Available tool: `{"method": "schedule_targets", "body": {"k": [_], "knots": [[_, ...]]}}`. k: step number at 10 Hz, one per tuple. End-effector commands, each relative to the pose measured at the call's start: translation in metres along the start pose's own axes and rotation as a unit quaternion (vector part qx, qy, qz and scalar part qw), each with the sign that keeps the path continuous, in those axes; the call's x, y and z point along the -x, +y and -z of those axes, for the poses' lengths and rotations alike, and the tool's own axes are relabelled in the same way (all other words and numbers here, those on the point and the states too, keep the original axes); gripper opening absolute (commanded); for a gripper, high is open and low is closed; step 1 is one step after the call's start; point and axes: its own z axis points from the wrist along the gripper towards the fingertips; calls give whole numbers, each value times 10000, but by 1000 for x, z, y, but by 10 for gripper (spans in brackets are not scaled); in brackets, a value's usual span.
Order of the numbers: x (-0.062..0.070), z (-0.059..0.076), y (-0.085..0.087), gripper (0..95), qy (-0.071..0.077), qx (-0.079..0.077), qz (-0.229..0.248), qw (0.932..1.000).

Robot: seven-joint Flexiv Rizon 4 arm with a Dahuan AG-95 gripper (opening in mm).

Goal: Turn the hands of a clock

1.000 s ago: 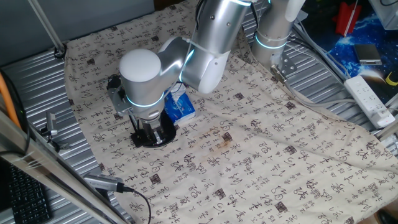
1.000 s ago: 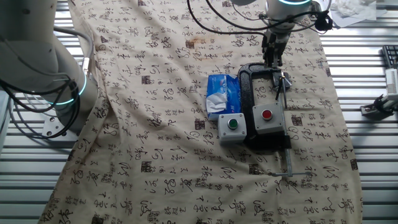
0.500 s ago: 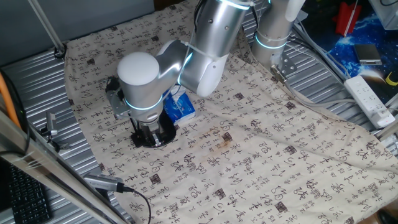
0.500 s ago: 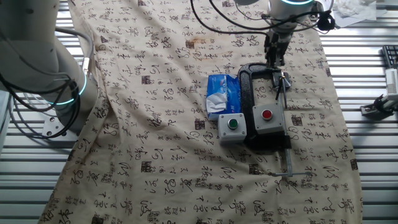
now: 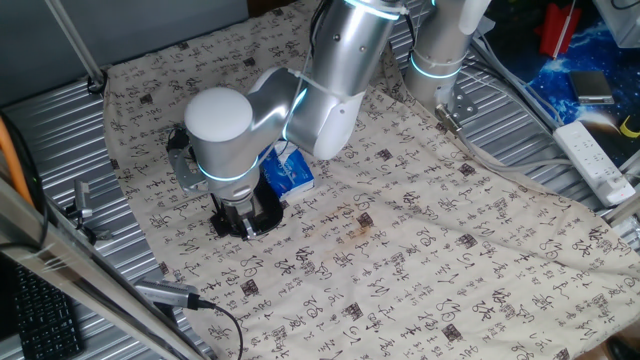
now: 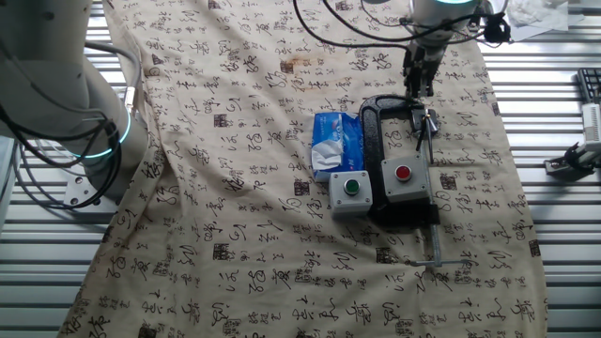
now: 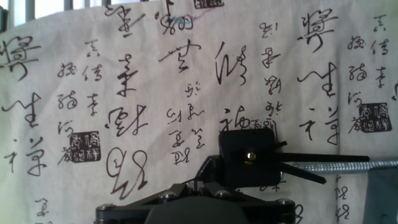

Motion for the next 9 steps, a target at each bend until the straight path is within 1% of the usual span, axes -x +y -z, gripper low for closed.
{"method": "schedule_targets", "body": {"k": [1,9], "knots": [[1,-1,1,0,-5,3,-5,10000],[8,-7,10,0,-26,-3,-58,10000]]}}
